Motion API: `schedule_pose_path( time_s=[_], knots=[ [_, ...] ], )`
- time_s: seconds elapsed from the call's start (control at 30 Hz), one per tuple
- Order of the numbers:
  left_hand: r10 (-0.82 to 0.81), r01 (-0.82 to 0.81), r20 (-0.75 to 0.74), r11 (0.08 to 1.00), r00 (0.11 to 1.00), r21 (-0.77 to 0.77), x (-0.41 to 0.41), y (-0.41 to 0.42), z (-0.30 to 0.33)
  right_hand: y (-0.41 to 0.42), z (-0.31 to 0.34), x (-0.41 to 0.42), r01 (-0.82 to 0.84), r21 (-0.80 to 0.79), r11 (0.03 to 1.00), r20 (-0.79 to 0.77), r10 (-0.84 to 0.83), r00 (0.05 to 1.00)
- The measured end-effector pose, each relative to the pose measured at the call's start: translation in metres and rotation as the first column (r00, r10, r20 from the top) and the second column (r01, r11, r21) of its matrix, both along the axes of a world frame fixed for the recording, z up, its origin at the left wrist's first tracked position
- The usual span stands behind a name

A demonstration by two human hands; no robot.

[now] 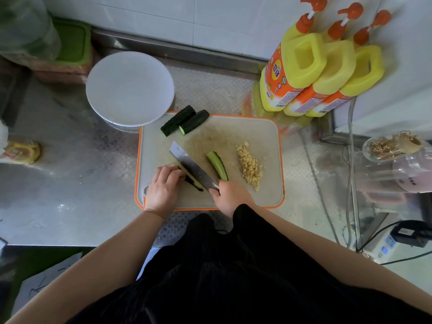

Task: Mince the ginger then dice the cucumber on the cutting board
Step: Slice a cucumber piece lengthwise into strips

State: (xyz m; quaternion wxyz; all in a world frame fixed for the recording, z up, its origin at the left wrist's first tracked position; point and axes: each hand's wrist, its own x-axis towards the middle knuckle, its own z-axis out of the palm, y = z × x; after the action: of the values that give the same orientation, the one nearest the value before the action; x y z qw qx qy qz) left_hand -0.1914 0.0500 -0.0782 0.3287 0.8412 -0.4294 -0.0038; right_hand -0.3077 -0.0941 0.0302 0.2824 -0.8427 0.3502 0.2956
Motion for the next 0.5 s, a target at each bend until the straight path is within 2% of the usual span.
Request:
schedule_pose_path(
  time_s=[0.3,0.5],
  knots=[
    [0.054,-0.05,-0.052,0.997,0.997,0.06,-0.001,-0.001,0.003,0.01,0.009,0.002,-0.084,-0.038,0.996,0.017,0.084,0.996],
    [0.058,-0.058,-0.024,0.998,0.998,0.027,0.0,-0.002,0.0,0.01,0.013,0.007,-0.094,-0.031,0.995,-0.012,0.093,0.996]
  ],
)
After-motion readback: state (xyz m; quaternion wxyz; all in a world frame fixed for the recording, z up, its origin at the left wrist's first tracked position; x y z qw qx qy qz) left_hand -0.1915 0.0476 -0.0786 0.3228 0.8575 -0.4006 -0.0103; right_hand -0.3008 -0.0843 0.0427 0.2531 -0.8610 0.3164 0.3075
